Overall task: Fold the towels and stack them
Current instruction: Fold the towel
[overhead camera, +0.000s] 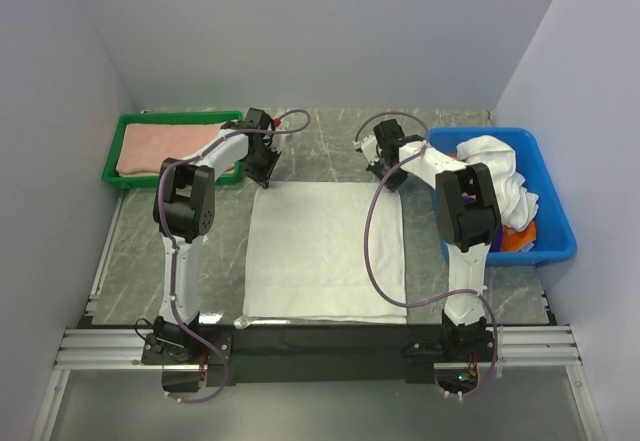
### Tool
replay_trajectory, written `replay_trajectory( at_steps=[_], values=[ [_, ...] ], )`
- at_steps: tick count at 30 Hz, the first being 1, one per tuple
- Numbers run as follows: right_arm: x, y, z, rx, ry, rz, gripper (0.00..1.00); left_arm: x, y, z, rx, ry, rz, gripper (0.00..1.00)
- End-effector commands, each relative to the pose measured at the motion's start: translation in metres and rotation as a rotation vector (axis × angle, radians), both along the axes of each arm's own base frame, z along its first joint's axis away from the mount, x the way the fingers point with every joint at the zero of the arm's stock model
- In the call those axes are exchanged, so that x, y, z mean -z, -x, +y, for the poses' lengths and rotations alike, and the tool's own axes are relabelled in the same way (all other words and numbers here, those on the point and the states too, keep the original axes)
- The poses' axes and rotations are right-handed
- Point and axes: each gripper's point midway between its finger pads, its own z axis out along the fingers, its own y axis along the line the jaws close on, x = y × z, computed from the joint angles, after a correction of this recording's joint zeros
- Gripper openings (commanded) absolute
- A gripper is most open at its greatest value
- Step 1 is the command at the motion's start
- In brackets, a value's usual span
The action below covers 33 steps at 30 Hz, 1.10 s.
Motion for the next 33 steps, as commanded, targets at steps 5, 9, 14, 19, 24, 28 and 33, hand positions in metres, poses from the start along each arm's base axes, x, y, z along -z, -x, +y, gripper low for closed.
replay_trajectory(
  at_steps=[5,9,14,19,24,28,33],
  values=[
    [-0.012,-0.006,-0.003,0.011,0.010,-0.062,0.00,0.028,0.008,0.036,-0.034,-0.121,0.068,0.01],
    [-0.028,-0.017,-0.003,0.028,0.009,-0.122,0.00,0.004,-0.009,0.041,-0.050,-0.122,-0.032,0.01],
    [-0.057,-0.036,-0.001,0.050,-0.020,-0.217,0.00,-0.038,-0.035,0.037,-0.034,-0.088,-0.203,0.01],
    [-0.082,-0.061,-0.002,0.070,-0.012,-0.322,0.00,-0.068,-0.067,0.041,-0.058,-0.110,-0.364,0.01],
    [-0.109,-0.083,-0.005,0.107,-0.007,-0.431,0.00,-0.085,-0.089,0.046,-0.094,-0.129,-0.481,0.01],
    [-0.128,-0.100,-0.010,0.138,0.009,-0.518,0.00,-0.103,-0.098,0.047,-0.123,-0.117,-0.562,0.01],
    [-0.143,-0.101,-0.013,0.165,0.000,-0.595,0.00,-0.119,-0.097,0.050,-0.154,-0.098,-0.646,0.01]
  ],
)
